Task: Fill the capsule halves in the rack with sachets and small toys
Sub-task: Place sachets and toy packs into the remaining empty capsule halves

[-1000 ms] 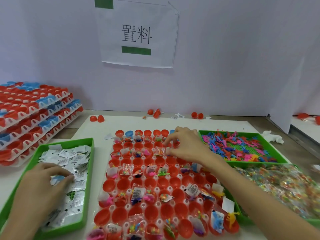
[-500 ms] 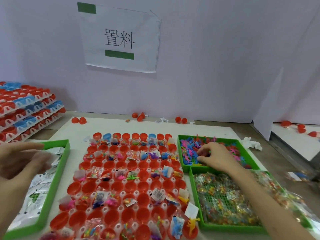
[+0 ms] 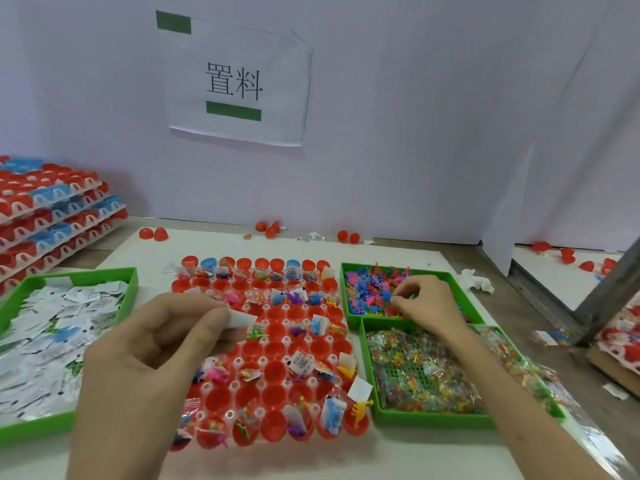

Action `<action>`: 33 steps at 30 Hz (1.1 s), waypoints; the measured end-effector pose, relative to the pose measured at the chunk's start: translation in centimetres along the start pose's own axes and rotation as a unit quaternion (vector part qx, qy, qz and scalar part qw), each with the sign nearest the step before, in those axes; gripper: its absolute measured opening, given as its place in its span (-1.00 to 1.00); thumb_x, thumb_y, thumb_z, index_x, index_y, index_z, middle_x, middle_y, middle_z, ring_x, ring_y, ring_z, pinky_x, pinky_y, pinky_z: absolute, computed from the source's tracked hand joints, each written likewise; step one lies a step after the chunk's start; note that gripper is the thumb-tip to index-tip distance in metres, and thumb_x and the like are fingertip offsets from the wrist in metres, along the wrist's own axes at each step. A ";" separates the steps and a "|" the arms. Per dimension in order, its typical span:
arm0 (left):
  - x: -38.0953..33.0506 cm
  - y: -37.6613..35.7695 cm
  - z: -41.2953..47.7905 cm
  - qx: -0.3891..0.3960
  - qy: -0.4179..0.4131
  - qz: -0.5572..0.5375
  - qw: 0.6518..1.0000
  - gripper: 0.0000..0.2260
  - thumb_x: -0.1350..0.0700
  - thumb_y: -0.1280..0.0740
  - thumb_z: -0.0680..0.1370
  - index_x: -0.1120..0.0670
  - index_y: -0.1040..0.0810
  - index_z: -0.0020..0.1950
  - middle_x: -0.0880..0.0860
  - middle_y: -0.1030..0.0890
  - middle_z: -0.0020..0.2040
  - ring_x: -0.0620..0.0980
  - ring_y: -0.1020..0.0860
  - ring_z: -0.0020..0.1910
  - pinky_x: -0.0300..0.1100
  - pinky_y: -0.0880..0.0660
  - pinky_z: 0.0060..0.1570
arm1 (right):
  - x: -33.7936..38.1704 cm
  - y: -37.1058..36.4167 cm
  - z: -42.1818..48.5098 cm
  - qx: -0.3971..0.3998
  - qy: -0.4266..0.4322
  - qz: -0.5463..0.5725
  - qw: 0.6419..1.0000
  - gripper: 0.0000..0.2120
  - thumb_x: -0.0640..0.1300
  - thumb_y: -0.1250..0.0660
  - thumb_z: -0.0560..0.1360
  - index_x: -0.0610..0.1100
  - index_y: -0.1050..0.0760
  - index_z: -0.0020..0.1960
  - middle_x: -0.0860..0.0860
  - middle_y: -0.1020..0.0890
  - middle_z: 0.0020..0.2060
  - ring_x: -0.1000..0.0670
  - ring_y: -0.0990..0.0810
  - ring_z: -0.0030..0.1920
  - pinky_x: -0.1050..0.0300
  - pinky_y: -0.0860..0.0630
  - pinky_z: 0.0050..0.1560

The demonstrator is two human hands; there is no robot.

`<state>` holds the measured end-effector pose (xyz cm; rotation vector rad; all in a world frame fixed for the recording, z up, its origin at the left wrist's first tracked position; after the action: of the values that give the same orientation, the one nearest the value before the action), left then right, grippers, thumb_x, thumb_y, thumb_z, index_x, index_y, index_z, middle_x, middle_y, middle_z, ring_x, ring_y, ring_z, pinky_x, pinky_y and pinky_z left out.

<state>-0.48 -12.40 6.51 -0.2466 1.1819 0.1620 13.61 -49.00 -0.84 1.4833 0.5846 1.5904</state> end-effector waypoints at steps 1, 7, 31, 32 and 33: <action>-0.1 -0.3 0.0 0.014 -0.001 -0.014 1.000 -0.86 0.12 -0.42 0.36 -0.01 -0.69 -0.12 0.08 -0.73 -0.26 0.01 -0.71 -0.27 -0.27 -0.63 -0.26 | -0.2 0.1 -0.2 0.004 -0.006 0.004 1.000 -0.83 -0.17 -0.50 0.45 0.03 -0.62 -0.27 0.12 -0.66 -0.26 0.15 -0.62 -0.20 0.29 -0.46 -0.22; 1.0 -2.5 -0.5 0.059 0.022 -0.063 0.996 -0.86 0.16 -0.42 0.33 0.00 -0.71 -0.16 0.15 -0.72 -0.26 0.08 -0.71 -0.28 -0.27 -0.62 -0.29 | -0.3 1.4 -0.8 -0.028 -0.005 0.039 0.999 -0.85 -0.19 -0.52 0.44 0.05 -0.64 -0.20 0.13 -0.68 -0.24 0.17 -0.63 -0.18 0.33 -0.47 -0.18; 4.2 -5.5 -2.4 0.154 0.110 -0.065 0.980 -0.77 0.08 -0.48 0.26 -0.17 -0.74 -0.14 -0.01 -0.74 -0.19 -0.08 -0.72 -0.17 -0.38 -0.58 -0.20 | 14.5 1.1 -15.8 0.057 0.133 0.353 0.925 -0.87 -0.11 -0.53 0.43 0.08 -0.64 -0.08 -0.02 -0.69 -0.26 0.01 -0.69 -0.23 0.22 -0.61 -0.20; 4.3 -5.4 -2.6 0.139 0.112 -0.067 0.982 -0.78 0.10 -0.48 0.26 -0.16 -0.74 -0.16 0.01 -0.74 -0.21 -0.06 -0.72 -0.19 -0.38 -0.58 -0.22 | 13.3 1.4 -15.2 0.040 0.128 0.331 0.934 -0.87 -0.04 -0.51 0.43 0.11 -0.64 -0.04 0.00 -0.69 -0.27 0.02 -0.69 -0.23 0.25 -0.59 -0.22; 4.5 -5.3 -2.7 0.120 0.117 -0.077 0.983 -0.78 0.11 -0.48 0.25 -0.14 -0.74 -0.17 0.04 -0.74 -0.22 -0.04 -0.72 -0.21 -0.37 -0.58 -0.25 | 11.5 1.9 -14.3 0.007 0.113 0.294 0.949 -0.87 -0.03 -0.50 0.45 0.14 -0.64 -0.03 0.04 -0.69 -0.26 0.05 -0.68 -0.23 0.28 -0.58 -0.23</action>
<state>0.13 -18.21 1.91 -0.1460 1.3967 -0.1497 0.25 -37.40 4.51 1.5861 0.2833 2.2386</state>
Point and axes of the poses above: each hand's wrist, its own z-axis towards the middle knuckle, its own y-axis out of the back of the hand, x = y × z, the point moved 8 cm from there along z, towards the middle knuckle
